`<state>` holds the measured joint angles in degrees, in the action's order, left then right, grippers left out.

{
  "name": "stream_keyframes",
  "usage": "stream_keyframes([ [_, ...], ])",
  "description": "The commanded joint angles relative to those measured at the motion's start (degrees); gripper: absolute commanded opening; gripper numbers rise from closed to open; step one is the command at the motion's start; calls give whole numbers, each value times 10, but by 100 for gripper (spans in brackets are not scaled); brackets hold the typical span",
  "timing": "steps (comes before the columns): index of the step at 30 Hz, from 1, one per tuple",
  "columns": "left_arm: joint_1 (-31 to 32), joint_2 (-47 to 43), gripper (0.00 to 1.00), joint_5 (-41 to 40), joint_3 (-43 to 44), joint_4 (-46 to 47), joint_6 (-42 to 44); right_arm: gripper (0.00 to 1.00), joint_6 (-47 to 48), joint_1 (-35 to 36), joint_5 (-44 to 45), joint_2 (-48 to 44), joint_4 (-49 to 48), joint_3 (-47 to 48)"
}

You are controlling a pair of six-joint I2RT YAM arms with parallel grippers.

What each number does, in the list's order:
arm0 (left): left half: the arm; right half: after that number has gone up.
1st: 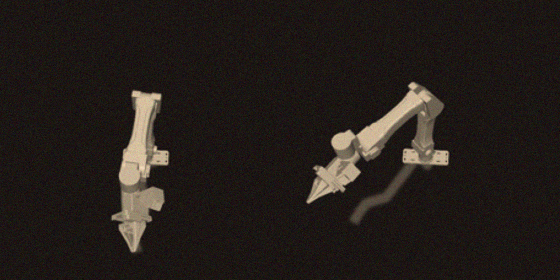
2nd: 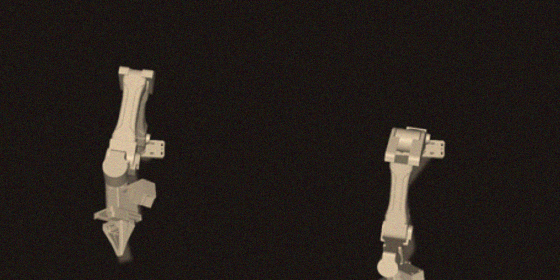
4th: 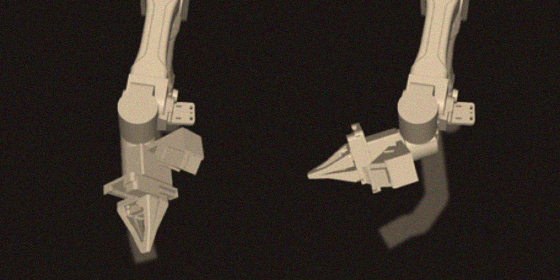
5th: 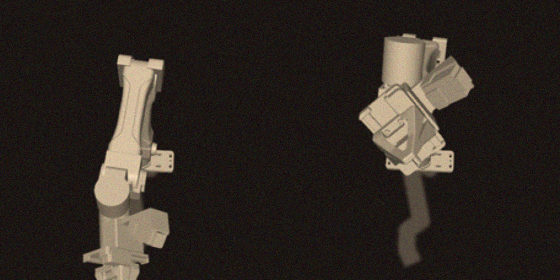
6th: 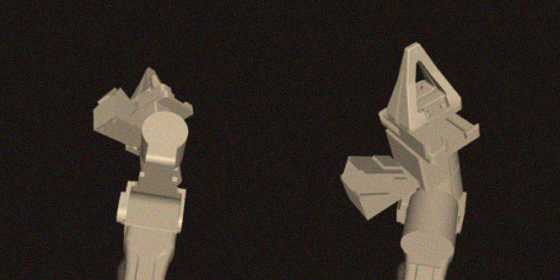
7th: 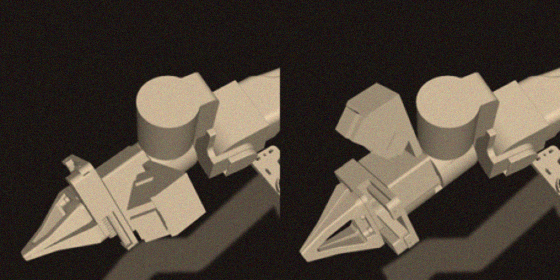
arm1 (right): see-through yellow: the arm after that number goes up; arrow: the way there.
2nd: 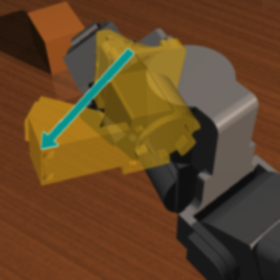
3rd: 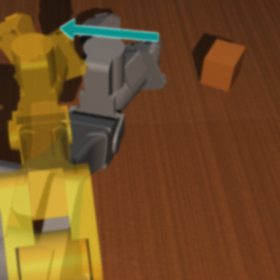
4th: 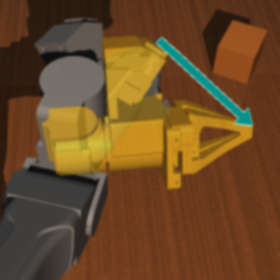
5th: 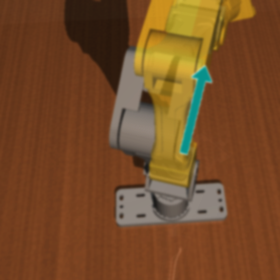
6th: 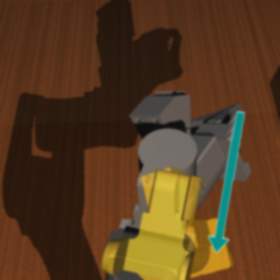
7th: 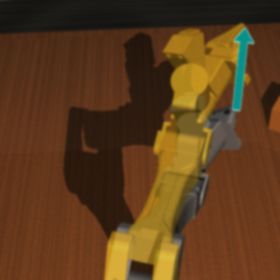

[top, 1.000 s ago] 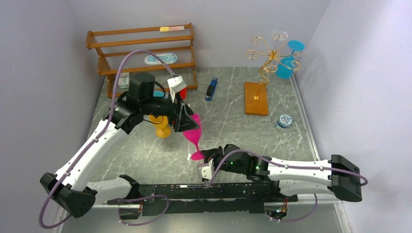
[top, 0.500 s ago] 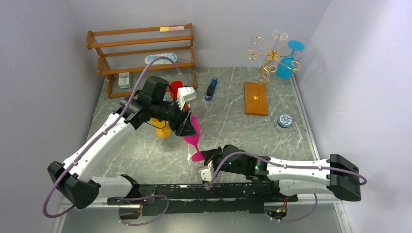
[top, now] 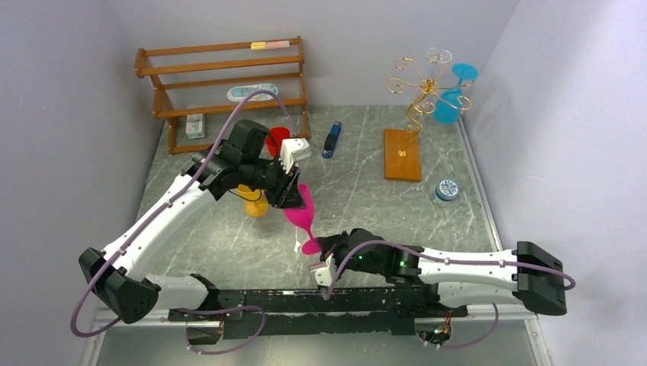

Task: Take the wine glass off the wine glass rack
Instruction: Place the wine glass at the center of the board.

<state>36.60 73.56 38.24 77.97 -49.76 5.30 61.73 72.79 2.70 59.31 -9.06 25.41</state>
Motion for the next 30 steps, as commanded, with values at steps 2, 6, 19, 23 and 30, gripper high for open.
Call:
stream_keyframes([
  [2,7,8,26,3,20,-24,8,0,14,1,36,5,-19,5],
  [6,8,19,16,15,17,-33,17,0,16,1,51,10,-21,6],
  [19,8,10,5,20,21,-39,30,12,11,2,75,10,-32,7],
  [23,8,4,5,13,23,-35,30,17,12,2,75,5,-39,7],
  [30,8,3,5,-27,16,-32,25,22,-3,2,70,-2,-32,13],
])
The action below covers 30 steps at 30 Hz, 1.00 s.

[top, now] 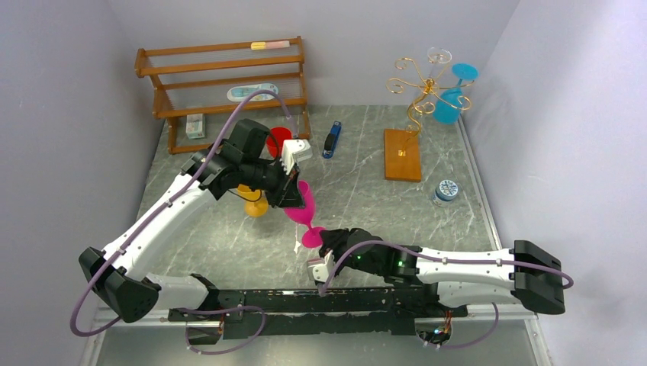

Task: Take the wine glass off the wine glass rack
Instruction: Place the wine glass at the center of the board.

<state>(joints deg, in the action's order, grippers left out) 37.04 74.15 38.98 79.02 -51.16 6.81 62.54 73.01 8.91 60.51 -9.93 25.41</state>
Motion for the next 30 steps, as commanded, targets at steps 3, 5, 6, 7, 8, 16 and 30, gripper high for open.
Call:
stream_keyframes([
  [3,4,-7,5,-34,5,-8,5,23,-13,0,10,-15,-27,11],
  [5,3,-11,5,-37,4,-3,2,25,-16,0,10,-16,-29,11],
  [6,4,-14,5,-40,3,-1,0,27,-17,-1,10,-17,-29,11],
  [7,3,-15,5,-44,3,2,-2,29,-18,0,10,-18,-30,11],
  [8,4,-16,5,-50,3,4,-5,31,-19,0,10,-19,-32,11],
  [16,4,-29,5,-78,-9,38,-27,40,-64,0,13,-42,-54,13],
  [30,5,-71,5,-169,-64,79,-46,47,-216,0,30,-84,-1,41],
])
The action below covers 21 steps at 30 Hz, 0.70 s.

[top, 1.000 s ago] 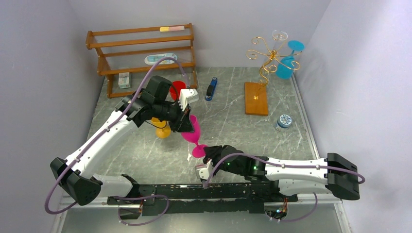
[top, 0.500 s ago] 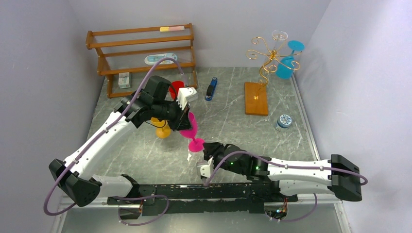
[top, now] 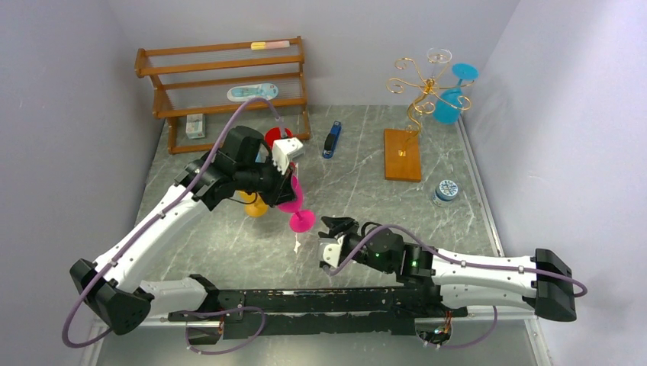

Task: Take the wine glass off the wine glass rack
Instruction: Place the wine glass at the center of the board.

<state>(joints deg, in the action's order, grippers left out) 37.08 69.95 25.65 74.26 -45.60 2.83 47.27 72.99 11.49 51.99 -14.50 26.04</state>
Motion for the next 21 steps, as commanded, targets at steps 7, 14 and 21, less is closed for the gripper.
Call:
stream_keyframes([
  [7,6,-24,5,-7,-15,55,-9,48,-132,-3,56,-18,19,27],
  [14,9,-9,5,-31,-34,56,-6,54,-230,-35,86,-38,29,44],
  [21,22,-7,5,-64,-75,68,8,61,-384,-184,-24,-36,86,97],
])
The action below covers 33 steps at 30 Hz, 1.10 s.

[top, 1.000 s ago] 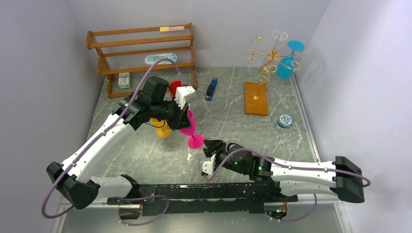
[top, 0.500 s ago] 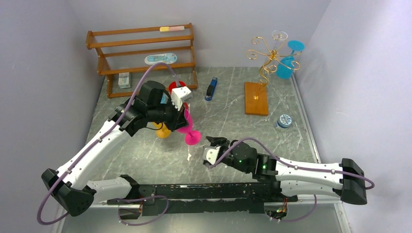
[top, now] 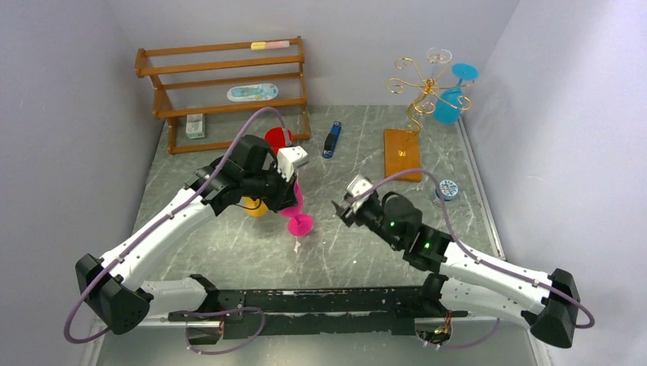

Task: Take the wine glass off the wine glass rack
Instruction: Place the wine glass at the center of the board.

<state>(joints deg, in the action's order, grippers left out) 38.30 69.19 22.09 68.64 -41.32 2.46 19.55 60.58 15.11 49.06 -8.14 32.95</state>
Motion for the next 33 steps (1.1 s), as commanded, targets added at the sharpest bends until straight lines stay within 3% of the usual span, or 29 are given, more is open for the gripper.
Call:
stream_keyframes([
  [1,11,-2,5,-32,-22,31,11,62,-123,-74,-68,-6,19,28],
  [5,15,-15,5,-54,-36,64,1,68,-191,-122,-79,2,6,41],
  [9,16,-22,5,-76,-53,86,-1,84,-281,-151,-92,5,5,61],
  [11,17,-22,5,-87,-58,93,1,86,-303,-170,-101,15,24,81],
  [17,22,-47,5,-108,-101,143,4,88,-325,-216,-111,50,104,141],
  [24,33,-69,5,-142,-132,192,16,88,-430,-270,-33,30,166,170],
  [27,55,-67,5,-191,-140,208,25,84,-477,-271,8,2,157,143],
  [33,103,-40,5,-304,-132,202,49,78,-502,-271,5,-14,150,131],
])
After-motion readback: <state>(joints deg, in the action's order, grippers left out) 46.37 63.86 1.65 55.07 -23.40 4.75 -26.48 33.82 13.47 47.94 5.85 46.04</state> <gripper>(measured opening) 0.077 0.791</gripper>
